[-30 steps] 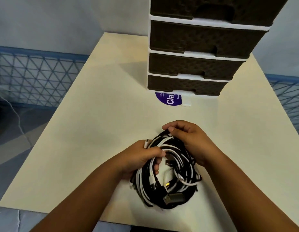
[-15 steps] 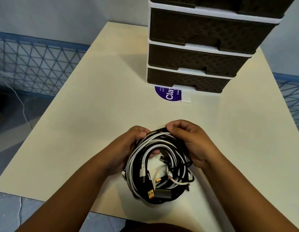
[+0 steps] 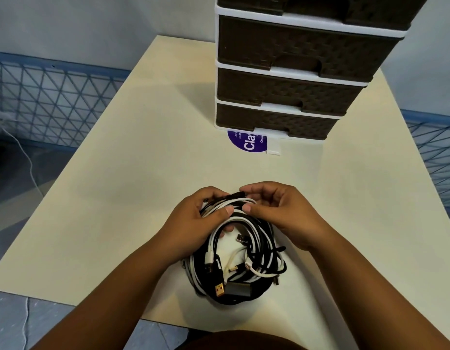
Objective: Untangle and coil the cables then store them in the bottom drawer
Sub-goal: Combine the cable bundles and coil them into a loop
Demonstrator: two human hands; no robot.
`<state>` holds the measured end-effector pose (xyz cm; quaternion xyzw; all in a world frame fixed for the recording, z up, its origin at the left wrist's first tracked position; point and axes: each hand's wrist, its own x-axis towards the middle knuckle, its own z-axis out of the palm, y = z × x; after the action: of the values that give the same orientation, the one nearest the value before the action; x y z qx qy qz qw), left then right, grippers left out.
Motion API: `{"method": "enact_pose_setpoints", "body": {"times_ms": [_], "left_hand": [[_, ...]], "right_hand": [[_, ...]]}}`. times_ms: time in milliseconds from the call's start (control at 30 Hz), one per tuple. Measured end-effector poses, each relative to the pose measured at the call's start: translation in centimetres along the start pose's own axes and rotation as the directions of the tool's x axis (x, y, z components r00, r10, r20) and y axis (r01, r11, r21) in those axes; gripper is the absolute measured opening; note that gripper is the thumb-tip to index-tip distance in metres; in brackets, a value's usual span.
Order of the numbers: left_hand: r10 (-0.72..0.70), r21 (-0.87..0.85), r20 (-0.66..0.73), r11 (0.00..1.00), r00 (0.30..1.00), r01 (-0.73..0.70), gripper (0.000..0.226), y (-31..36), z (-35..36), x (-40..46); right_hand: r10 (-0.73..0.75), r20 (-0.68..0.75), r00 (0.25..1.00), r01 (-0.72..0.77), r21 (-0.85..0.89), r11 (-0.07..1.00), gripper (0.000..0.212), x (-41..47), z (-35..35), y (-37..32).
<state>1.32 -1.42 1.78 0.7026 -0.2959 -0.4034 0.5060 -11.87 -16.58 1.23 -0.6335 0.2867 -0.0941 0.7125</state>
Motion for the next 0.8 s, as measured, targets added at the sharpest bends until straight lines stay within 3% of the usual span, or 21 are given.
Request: {"method": "enact_pose_setpoints", "body": {"times_ms": [300, 467, 667, 800], "left_hand": [[0.039, 0.025, 0.001, 0.999, 0.999, -0.039, 0.015, -0.4, 0.2, 0.1], [0.049, 0.07, -0.015, 0.996, 0.999, -0.047, 0.019, -0.5, 0.2, 0.1], [0.123, 0.11, -0.021, 0.987, 0.992, -0.12, 0.047, -0.8, -0.1, 0.3], [0.17, 0.129, -0.041, 0.978, 0.985, -0.163, 0.025, -0.9, 0.1, 0.2]], "right_hand": [[0.009, 0.089, 0.996, 0.007, -0.172, 0.985, 0.016, 0.5, -0.6, -0.6], [0.089, 0.054, 0.995, -0.087, -0.046, 0.995, 0.02, 0.8, -0.4, -0.9], [0.129, 0.021, 0.991, -0.129, 0.004, 0.992, 0.016, 1.2, 0.1, -1.2], [0.165, 0.04, 0.985, -0.163, -0.047, 0.985, 0.019, 0.9, -0.3, -1.0]]}}
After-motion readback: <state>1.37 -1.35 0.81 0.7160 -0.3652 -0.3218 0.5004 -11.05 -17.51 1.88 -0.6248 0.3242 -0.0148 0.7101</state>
